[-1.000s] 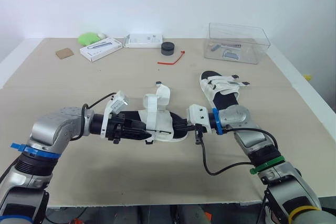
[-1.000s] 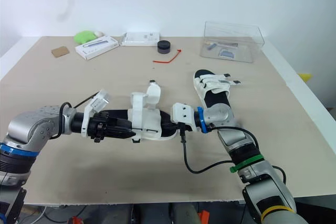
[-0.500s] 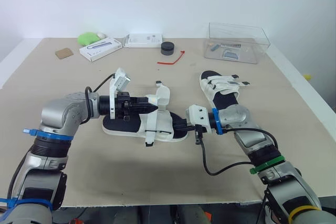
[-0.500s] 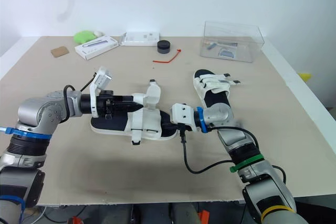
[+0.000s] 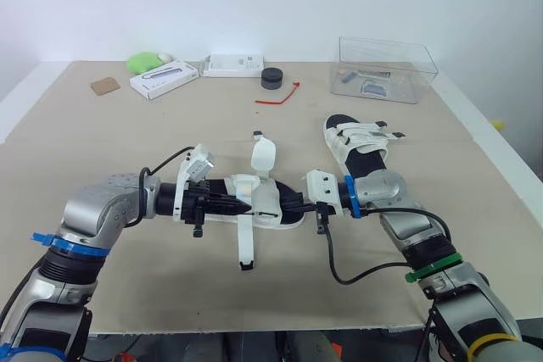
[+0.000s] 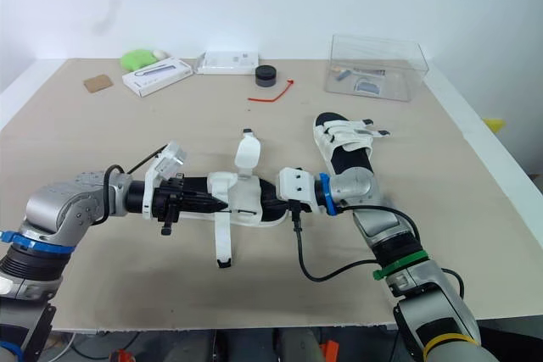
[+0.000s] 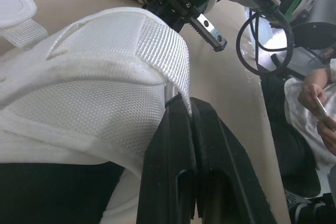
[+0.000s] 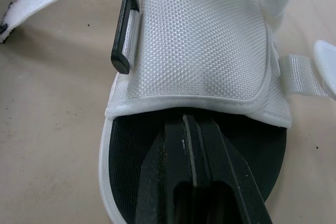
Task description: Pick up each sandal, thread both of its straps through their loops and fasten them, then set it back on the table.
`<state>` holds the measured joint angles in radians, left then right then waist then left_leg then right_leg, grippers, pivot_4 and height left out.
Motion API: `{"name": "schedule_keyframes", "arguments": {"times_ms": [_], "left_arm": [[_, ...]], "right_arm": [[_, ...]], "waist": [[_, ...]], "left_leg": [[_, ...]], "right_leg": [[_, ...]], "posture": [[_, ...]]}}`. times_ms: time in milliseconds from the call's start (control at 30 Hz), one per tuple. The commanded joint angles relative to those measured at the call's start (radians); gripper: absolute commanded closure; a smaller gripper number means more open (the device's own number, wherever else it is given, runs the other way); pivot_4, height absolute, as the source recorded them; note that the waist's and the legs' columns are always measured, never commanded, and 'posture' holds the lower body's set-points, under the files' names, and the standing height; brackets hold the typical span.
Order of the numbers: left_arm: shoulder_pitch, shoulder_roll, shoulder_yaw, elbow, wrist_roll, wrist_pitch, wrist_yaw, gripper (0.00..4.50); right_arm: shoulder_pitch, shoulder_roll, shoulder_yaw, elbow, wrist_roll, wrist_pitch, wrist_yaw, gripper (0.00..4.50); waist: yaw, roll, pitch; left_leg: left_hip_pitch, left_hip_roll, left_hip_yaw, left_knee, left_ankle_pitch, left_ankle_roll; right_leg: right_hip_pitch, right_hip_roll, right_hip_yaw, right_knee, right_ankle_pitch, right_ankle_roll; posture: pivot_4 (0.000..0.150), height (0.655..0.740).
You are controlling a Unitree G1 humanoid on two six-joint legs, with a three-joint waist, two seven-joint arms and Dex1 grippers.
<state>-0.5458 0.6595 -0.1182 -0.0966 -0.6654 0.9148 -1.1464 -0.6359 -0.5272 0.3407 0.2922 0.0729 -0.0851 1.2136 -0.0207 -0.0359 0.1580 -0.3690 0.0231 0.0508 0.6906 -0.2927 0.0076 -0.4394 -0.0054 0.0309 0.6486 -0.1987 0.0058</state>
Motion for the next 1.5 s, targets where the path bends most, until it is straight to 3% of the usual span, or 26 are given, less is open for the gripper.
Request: {"name": "schedule_keyframes", "arguments": {"times_ms": [33,167,200,233,300,433,533,633,800,1267,1367,1500], "left_arm": [[-0.004,0.035,0.037,-0.053,-0.009,-0.002,0.003,3.71],[0.0,0.115,0.041,-0.115,-0.007,-0.013,-0.036,2.03],[0.006,0.142,0.043,-0.134,-0.002,-0.024,-0.049,1.36],[0.025,0.185,0.044,-0.163,0.022,-0.063,-0.073,1.11],[0.07,0.255,0.04,-0.205,0.122,-0.207,-0.08,1.11],[0.174,0.323,0.04,-0.209,0.371,-0.691,-0.092,1.11],[0.223,0.29,0.046,-0.175,0.552,-1.185,-0.031,1.11],[0.237,0.243,0.037,-0.13,0.614,-1.38,0.025,1.11],[0.228,0.176,-0.021,-0.06,0.703,-1.558,0.086,1.11],[0.146,0.102,-0.181,0.043,0.811,-1.684,0.121,1.11],[0.128,0.096,-0.21,0.069,0.836,-1.709,0.127,1.97],[0.12,0.09,-0.231,0.075,0.846,-1.711,0.134,3.61]], "right_arm": [[0.01,-0.016,0.019,0.047,-0.045,0.014,0.012,4.5],[0.002,-0.014,0.022,0.056,-0.045,0.01,0.017,4.5],[0.001,-0.013,0.022,0.058,-0.045,0.009,0.018,4.5],[0.001,-0.014,0.023,0.058,-0.044,0.009,0.02,4.5],[0.003,-0.017,0.023,0.057,-0.044,0.008,0.024,4.5],[0.005,-0.021,0.021,0.061,-0.043,0.004,0.032,4.5],[0.004,-0.021,0.022,0.067,-0.044,0.001,0.039,4.5],[-0.001,-0.018,0.023,0.074,-0.045,-0.002,0.042,4.5],[-0.01,-0.013,0.026,0.085,-0.047,-0.007,0.046,4.5],[0.001,-0.03,0.019,0.066,-0.046,0.002,0.042,4.5],[0.004,-0.031,0.019,0.06,-0.047,0.007,0.039,4.5],[0.008,-0.033,0.017,0.053,-0.046,0.013,0.035,4.5]], "waist": [[0.0,0.0,0.0],[-0.001,0.0,0.0],[-0.001,0.0,0.0],[-0.001,0.0,0.0],[-0.001,0.0,0.0],[0.0,0.0,0.0],[0.003,0.0,0.0],[0.003,0.0,0.0],[0.003,0.0,0.0],[0.003,0.0,0.0],[0.003,0.0,0.0],[0.003,0.0,0.0]], "left_leg": [[0.0,0.0,0.0,0.0,0.0,0.0],[0.0,0.0,0.0,0.0,0.0,0.0],[0.0,0.0,0.0,0.0,0.0,0.0],[0.0,0.0,0.0,0.0,0.0,0.0],[0.0,0.001,0.001,0.0,0.0,0.0],[0.001,0.001,0.001,-0.001,0.0,0.0],[0.001,0.0,0.001,-0.001,0.0,0.0],[0.001,0.0,0.002,-0.001,0.0,0.0],[0.001,-0.001,0.003,-0.001,0.0,0.001],[0.001,0.0,0.003,-0.001,0.0,0.002],[0.001,0.0,0.003,-0.001,0.0,0.003],[0.001,0.0,0.003,-0.001,0.0,0.003]], "right_leg": [[0.0,0.0,0.0,0.0,0.0,0.0],[0.0,0.0,0.0,0.0,0.0,0.0],[0.0,0.0,0.0,0.0,0.0,0.0],[0.0,0.0,0.0,0.0,0.0,0.0],[0.0,0.001,0.0,-0.001,0.0,0.0],[0.0,0.0,0.0,-0.001,-0.002,-0.003],[0.0,-0.002,0.0,-0.001,-0.003,-0.006],[0.0,-0.008,0.0,-0.002,-0.002,-0.007],[0.001,-0.009,-0.001,-0.002,0.001,-0.001],[0.001,-0.003,0.0,-0.002,0.002,0.001],[0.001,-0.003,0.0,-0.002,0.002,0.0],[0.001,-0.003,0.0,-0.002,0.002,0.001]], "posture": [[0.15,0.74],[0.15,0.74],[0.15,0.74],[0.15,0.74],[0.15,0.74],[0.15,0.74],[0.15,0.74],[0.15,0.74],[0.15,0.74],[0.15,0.74],[0.15,0.74],[0.15,0.74]]}}
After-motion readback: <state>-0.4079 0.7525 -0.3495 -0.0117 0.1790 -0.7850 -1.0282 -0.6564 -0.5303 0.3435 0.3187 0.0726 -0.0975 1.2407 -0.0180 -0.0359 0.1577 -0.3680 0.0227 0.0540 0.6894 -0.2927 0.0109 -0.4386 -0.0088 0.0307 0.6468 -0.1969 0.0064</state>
